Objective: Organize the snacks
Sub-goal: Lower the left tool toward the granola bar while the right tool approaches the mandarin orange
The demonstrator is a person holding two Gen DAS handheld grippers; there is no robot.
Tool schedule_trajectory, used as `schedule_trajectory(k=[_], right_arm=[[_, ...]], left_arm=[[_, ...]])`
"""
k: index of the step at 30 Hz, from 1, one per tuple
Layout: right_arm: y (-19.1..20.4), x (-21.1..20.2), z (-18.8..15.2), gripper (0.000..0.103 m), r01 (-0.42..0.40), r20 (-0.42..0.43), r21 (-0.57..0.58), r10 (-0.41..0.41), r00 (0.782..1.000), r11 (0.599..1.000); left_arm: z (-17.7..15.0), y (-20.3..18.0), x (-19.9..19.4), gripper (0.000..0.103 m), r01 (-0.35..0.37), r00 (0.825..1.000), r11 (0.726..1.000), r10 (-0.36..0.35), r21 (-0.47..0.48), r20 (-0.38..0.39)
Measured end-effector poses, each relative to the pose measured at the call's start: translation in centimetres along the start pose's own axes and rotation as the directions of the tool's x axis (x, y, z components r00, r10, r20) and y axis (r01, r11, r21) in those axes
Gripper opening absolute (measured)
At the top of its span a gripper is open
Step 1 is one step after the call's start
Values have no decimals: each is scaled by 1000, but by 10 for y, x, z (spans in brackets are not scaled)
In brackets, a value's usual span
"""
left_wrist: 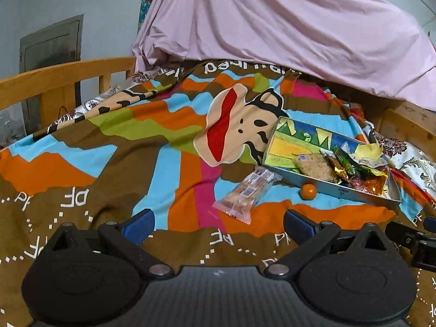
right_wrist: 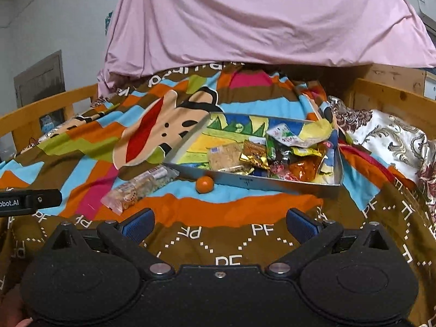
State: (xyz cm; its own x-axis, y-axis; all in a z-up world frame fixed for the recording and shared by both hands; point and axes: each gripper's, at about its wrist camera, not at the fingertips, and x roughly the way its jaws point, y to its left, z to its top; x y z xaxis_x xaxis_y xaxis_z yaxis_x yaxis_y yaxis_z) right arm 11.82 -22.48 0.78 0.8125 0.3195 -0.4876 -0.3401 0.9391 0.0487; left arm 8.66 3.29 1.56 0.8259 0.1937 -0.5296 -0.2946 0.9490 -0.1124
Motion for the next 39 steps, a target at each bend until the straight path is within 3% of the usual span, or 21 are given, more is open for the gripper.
schedule_trajectory(k=[19, 26, 39], right_arm=[[7, 18, -9, 102, 8, -38, -45, -10, 999, 999], [15, 15, -12, 102, -9, 18, -89, 11, 1000, 996], [17, 24, -14, 102, -24, 126, -61, 31, 991, 998]], left_arm=[[0, -6, 19, 103, 9, 997, 999, -5, 46, -79], [2, -7, 22, 103, -2, 998, 998, 6, 56, -69], [13, -2, 49, 103, 16, 999, 1000, -15, 19, -46]])
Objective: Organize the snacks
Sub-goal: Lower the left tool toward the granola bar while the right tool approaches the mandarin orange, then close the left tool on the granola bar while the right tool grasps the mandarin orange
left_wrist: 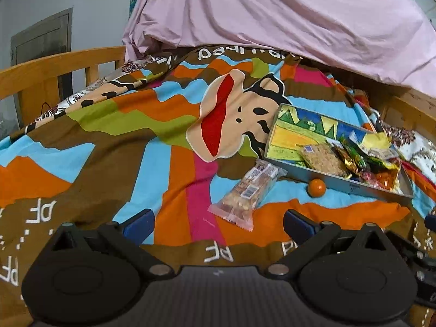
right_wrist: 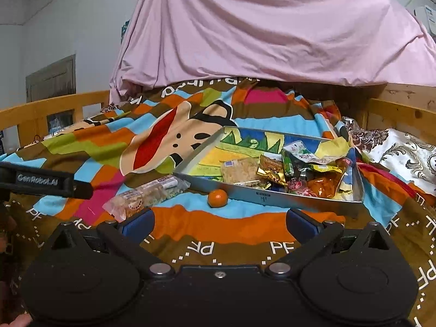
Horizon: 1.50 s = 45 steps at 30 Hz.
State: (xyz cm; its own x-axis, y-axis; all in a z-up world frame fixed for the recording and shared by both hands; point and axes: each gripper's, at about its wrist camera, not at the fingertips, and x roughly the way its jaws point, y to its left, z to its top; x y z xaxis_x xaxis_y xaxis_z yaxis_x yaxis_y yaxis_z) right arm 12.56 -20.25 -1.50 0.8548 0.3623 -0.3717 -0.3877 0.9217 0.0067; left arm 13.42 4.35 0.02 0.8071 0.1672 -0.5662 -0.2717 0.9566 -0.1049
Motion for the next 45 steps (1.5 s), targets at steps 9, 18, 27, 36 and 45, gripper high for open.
schedule_trajectory(k=[9, 18, 27, 36, 45], right_arm=[[3, 32, 2, 102, 38, -34, -49, -40, 999, 998], [-9, 84, 6, 102, 63, -75, -30, -65, 995, 998], [-21, 123, 5, 102, 84, -143, 23, -80, 986, 996], [-23, 147, 5, 102, 86, -160, 23, -82, 984, 996], [-23, 164, 6, 102, 66, -178, 26, -60, 982, 998]], left_arm=[[16, -5, 28, 103, 22, 999, 1000, -22, -19, 26], [31, -3, 73, 103, 48, 998, 998, -49, 34, 26], [32, -6, 106, 103, 136, 991, 989, -135, 50, -23], [28, -20, 124, 103, 195, 981, 975, -191, 109, -44], [20, -28, 135, 103, 228, 973, 960, -217, 162, -78]])
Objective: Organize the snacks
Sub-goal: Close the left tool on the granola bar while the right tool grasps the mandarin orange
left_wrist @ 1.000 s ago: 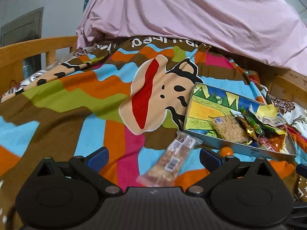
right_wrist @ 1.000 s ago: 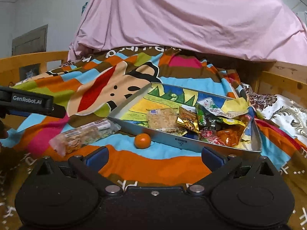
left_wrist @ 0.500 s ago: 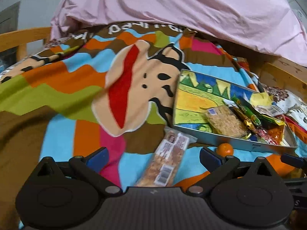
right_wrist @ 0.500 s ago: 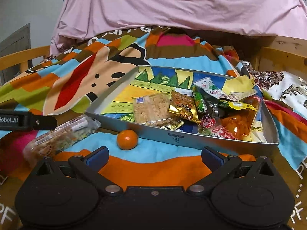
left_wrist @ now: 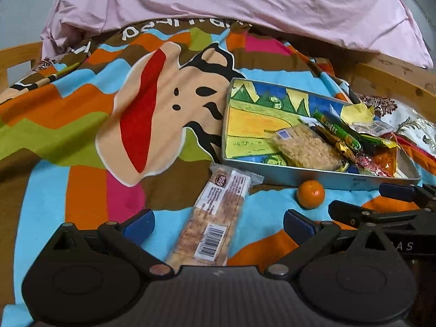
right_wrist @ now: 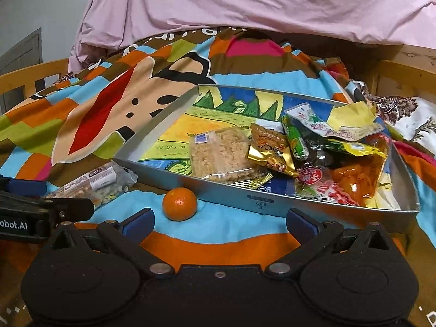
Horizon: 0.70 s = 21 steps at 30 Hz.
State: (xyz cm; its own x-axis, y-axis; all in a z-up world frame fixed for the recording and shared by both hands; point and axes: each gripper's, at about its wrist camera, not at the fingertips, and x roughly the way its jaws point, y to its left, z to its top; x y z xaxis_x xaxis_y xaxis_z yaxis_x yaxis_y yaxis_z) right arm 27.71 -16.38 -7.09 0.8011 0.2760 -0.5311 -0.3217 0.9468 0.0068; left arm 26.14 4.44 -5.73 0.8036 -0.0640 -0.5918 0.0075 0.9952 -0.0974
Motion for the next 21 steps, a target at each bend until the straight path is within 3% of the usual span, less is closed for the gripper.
schedule_trajectory(k=[10, 17, 21], right_arm=[[7, 20, 6, 102, -14, -59, -12, 14, 998, 1000], [9, 31, 8, 102, -21, -77, -1, 20, 997, 1000], [4, 32, 9, 101, -54, -76, 39, 56, 996, 998]], left_arm=[[-1, 5, 5, 102, 39, 999, 999, -39, -33, -10], [-5, 4, 15, 102, -21, 999, 999, 20, -33, -31], [-6, 5, 15, 102, -3, 1000, 999, 2, -37, -27]])
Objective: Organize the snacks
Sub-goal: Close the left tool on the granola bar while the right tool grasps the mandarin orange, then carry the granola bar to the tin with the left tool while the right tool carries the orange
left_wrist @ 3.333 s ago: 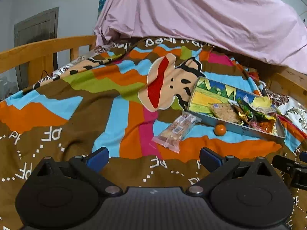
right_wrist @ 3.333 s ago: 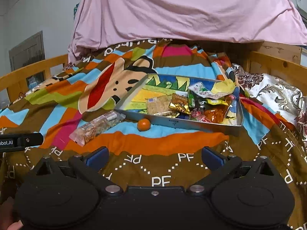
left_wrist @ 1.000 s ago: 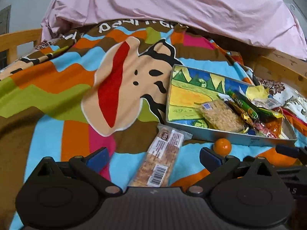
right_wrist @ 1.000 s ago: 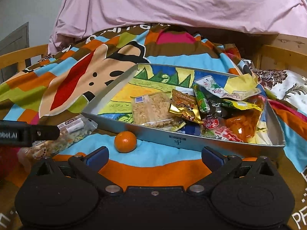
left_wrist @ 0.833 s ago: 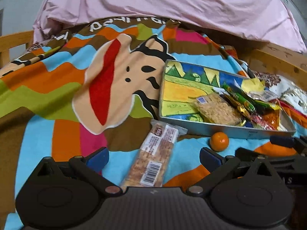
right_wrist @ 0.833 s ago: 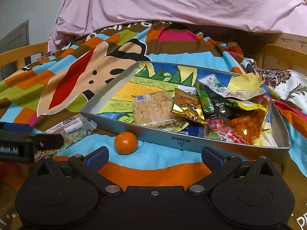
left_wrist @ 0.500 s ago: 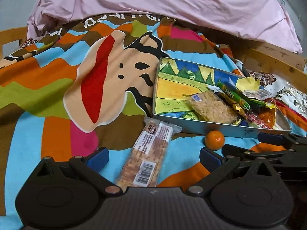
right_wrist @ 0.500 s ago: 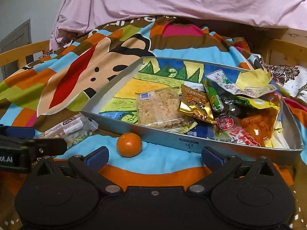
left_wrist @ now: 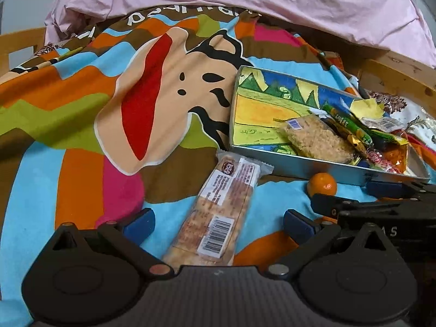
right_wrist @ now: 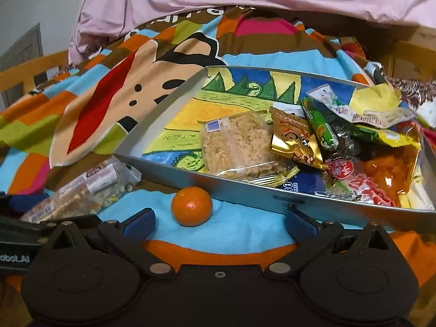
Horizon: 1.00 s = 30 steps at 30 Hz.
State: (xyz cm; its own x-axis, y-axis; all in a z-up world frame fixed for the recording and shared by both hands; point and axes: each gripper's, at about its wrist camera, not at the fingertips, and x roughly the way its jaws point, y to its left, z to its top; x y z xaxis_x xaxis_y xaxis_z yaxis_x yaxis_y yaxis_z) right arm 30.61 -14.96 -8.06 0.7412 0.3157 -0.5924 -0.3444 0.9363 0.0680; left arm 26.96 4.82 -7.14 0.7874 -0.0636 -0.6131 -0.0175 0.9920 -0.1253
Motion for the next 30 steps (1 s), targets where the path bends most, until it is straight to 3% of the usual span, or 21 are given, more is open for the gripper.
schedule_trajectory(k=[2, 6, 9, 15, 19, 24, 27, 30], right_arm=[[-1, 0, 0, 99, -6, 1, 6, 6, 1000, 1000], [-2, 1, 2, 90, -25, -5, 29, 25, 1000, 999], [0, 1, 3, 79, -43, -4, 31, 43, 999, 999], [7, 7, 2, 76, -58, -2, 14, 58, 998, 998], [11, 9, 1, 69, -29, 1, -4, 29, 1000, 1000], [12, 7, 1, 36, -32, 18, -6, 32, 999, 999], [14, 4, 0, 36, -27, 33, -23, 27, 999, 999], [7, -4, -2, 36, -49, 45, 19, 49, 998, 999]], left_arm=[[0, 2, -2, 99, 34, 999, 999, -34, -10, 12], [0, 5, -4, 81, 79, 997, 997, -79, -20, 25], [0, 6, -4, 78, 101, 995, 995, -100, -25, 27], [-2, 13, 1, 63, 110, 994, 991, -109, -70, 14], [-3, 16, 3, 61, 108, 994, 990, -107, -87, 11], [-4, 13, 4, 61, 96, 995, 993, -95, -74, 8], [-5, 13, 4, 58, 93, 996, 993, -93, -75, 5], [-6, 12, 3, 46, 88, 996, 993, -88, -76, 0]])
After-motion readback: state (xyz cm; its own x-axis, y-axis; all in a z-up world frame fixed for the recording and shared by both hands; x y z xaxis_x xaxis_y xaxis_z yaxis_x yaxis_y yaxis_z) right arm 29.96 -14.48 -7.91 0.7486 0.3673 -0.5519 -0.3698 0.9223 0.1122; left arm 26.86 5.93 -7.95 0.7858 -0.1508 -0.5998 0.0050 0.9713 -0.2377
